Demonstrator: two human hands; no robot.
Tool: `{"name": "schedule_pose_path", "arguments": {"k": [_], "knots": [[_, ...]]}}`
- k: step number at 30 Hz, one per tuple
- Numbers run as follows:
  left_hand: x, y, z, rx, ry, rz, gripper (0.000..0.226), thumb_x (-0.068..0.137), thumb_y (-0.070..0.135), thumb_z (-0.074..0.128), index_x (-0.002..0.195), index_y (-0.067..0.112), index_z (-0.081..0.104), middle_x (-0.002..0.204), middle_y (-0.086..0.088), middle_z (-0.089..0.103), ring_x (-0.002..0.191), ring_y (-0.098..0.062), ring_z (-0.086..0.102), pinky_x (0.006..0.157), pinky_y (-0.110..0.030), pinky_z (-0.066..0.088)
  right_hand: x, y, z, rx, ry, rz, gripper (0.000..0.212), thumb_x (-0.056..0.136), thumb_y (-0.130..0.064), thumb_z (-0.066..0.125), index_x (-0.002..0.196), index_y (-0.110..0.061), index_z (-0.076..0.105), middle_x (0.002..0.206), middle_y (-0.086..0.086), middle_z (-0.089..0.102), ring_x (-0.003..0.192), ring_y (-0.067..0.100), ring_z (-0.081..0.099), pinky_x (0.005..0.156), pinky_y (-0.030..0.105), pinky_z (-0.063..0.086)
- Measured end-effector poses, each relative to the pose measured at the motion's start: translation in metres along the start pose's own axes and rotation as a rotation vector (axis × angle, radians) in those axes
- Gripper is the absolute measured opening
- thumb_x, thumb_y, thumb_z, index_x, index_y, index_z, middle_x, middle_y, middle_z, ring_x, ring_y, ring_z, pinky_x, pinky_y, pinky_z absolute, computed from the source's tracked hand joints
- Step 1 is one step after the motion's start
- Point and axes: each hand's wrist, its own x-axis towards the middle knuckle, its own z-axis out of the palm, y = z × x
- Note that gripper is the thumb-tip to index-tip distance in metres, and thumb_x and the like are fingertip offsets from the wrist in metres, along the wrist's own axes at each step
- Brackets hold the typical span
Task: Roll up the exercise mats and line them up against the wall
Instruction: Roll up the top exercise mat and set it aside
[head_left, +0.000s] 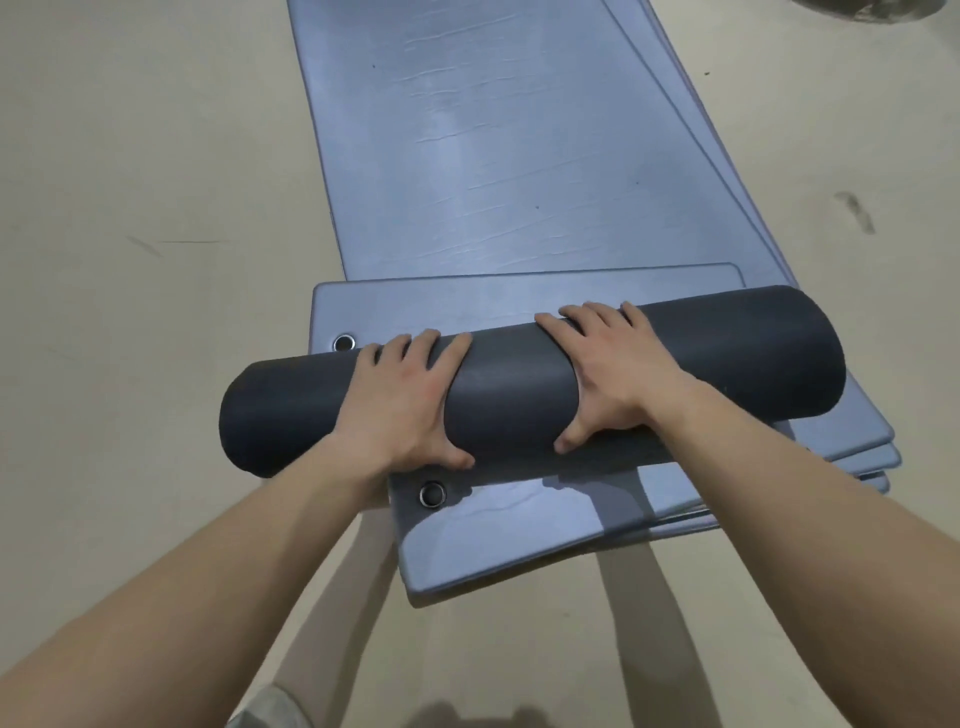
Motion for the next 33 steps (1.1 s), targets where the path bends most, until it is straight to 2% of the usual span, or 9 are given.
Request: {"name": "schedule_pose_path", "arguments": {"k": [3, 7, 12, 14, 19, 24, 27, 29, 33], "knots": [[0.033, -0.02, -0.023, -0.142, -0.121, 0.011, 0.133, 0.044, 0.088, 0.071, 0.156, 0.039, 0.019, 0.145, 0.004, 0.049, 0.124, -0.027, 0.054, 0.101, -0.044, 0.044, -0.004, -0.009, 0.013, -0.088, 0.08, 0.016, 0.154, 0.044, -0.083, 0.081, 0.162, -0.026, 0.0, 0.166, 0.013, 0.016, 0.153, 0.038, 0.013, 0.123, 0.063, 0.01], [0.048, -0.025, -0.041, -0.24, -0.264, -0.03, 0.129, 0.044, 0.081, 0.081, 0.154, 0.043, 0.024, 0.134, 0.007, 0.055, 0.117, -0.025, 0.058, 0.093, -0.042, 0.049, -0.008, -0.022, 0.029, -0.141, 0.258, 0.01, 0.138, 0.042, -0.055, 0.094, 0.157, -0.02, 0.024, 0.151, 0.015, 0.04, 0.136, 0.041, 0.039, 0.108, 0.063, 0.033], [0.015, -0.011, -0.033, -0.441, -0.448, -0.054, 0.111, 0.052, 0.075, 0.085, 0.146, 0.04, 0.038, 0.126, 0.007, 0.062, 0.111, -0.023, 0.061, 0.101, -0.042, 0.049, -0.018, -0.014, -0.001, -0.145, 0.072, -0.139, 0.122, 0.046, -0.058, 0.086, 0.148, -0.031, 0.026, 0.139, 0.002, 0.047, 0.12, 0.03, 0.052, 0.103, 0.049, 0.041], [0.0, -0.006, -0.03, -0.506, -0.494, -0.034, 0.104, 0.055, 0.073, 0.087, 0.143, 0.042, 0.041, 0.125, 0.009, 0.063, 0.11, -0.02, 0.061, 0.101, -0.041, 0.049, -0.036, -0.018, -0.001, -0.121, 0.006, -0.143, 0.124, 0.05, -0.061, 0.086, 0.151, -0.033, 0.021, 0.145, 0.0, 0.044, 0.128, 0.028, 0.048, 0.11, 0.049, 0.037], [0.002, -0.007, -0.041, -0.572, -0.533, -0.028, 0.104, 0.057, 0.07, 0.089, 0.146, 0.042, 0.043, 0.133, 0.009, 0.06, 0.12, -0.02, 0.058, 0.105, -0.039, 0.047, -0.069, -0.043, 0.022, -0.127, 0.044, 0.003, 0.145, 0.053, -0.071, 0.087, 0.16, -0.027, -0.002, 0.165, 0.008, 0.014, 0.153, 0.035, 0.011, 0.119, 0.066, 0.01], [-0.017, -0.011, -0.039, -0.169, -0.166, -0.044, 0.116, 0.063, 0.097, 0.057, 0.159, 0.04, 0.026, 0.154, 0.002, 0.047, 0.128, -0.027, 0.054, 0.107, -0.044, 0.041, -0.033, -0.032, 0.003, -0.068, 0.077, -0.05, 0.132, 0.051, -0.079, 0.08, 0.157, -0.037, 0.013, 0.161, 0.001, 0.029, 0.147, 0.028, 0.027, 0.119, 0.058, 0.016], [-0.006, -0.021, -0.035, -0.287, -0.276, -0.041, 0.13, 0.053, 0.095, 0.066, 0.159, 0.039, 0.018, 0.15, 0.003, 0.049, 0.129, -0.026, 0.054, 0.107, -0.046, 0.044, 0.0, -0.024, -0.021, -0.022, 0.012, -0.113, 0.133, 0.046, -0.082, 0.08, 0.156, -0.039, 0.019, 0.156, -0.003, 0.037, 0.141, 0.025, 0.036, 0.119, 0.053, 0.021], [0.009, -0.03, -0.035, -0.393, -0.311, -0.092, 0.127, 0.046, 0.093, 0.071, 0.155, 0.044, 0.026, 0.141, 0.009, 0.057, 0.122, -0.022, 0.058, 0.101, -0.044, 0.048, 0.013, -0.017, -0.03, 0.011, 0.011, -0.127, 0.132, 0.045, -0.085, 0.079, 0.156, -0.038, 0.027, 0.154, -0.003, 0.041, 0.142, 0.024, 0.036, 0.122, 0.051, 0.016], [0.018, -0.034, -0.036, -0.449, -0.313, -0.13, 0.117, 0.045, 0.09, 0.072, 0.148, 0.049, 0.034, 0.135, 0.014, 0.062, 0.118, -0.021, 0.06, 0.099, -0.041, 0.048, 0.0, -0.006, -0.011, 0.051, 0.191, -0.052, 0.121, 0.051, -0.093, 0.065, 0.154, -0.036, 0.038, 0.152, 0.001, 0.044, 0.145, 0.026, 0.032, 0.126, 0.055, 0.001]]}}
